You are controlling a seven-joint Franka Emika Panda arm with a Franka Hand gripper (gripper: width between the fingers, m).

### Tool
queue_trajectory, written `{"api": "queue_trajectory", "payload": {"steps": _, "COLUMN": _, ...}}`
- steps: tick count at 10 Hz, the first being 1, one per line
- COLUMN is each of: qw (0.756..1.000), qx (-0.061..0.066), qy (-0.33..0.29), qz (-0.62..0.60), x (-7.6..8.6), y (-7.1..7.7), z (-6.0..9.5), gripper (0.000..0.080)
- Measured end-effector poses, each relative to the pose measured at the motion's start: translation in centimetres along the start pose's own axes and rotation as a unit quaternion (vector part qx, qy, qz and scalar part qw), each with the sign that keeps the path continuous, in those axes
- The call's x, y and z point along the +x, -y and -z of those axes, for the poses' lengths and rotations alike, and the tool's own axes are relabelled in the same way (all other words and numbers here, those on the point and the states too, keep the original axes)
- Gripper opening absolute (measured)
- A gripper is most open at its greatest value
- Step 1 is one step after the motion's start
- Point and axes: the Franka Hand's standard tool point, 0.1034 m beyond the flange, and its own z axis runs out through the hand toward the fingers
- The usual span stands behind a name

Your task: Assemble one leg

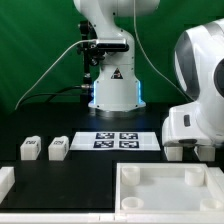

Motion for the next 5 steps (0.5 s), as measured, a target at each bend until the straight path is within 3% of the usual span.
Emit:
{"api": "queue_trajectory", "payload": {"steps": 3, "qw": 1.000, "qx": -0.006, "qy": 0.009, "qz": -0.006, "x": -0.34, "y": 0.11, "z": -1.13, "gripper": 0.0649}}
{"api": "queue_trajectory", "payload": {"steps": 4, "qw": 1.000, "qx": -0.006, "qy": 0.009, "qz": -0.006, "x": -0.34, "y": 0.09, "z": -1.14, "gripper": 0.0547}}
{"api": "queue_trajectory", "payload": {"steps": 5, "qw": 1.000, "qx": -0.006, "qy": 0.009, "qz": -0.006, "x": -0.34, "y": 0.09, "z": -1.14, "gripper": 0.0393}}
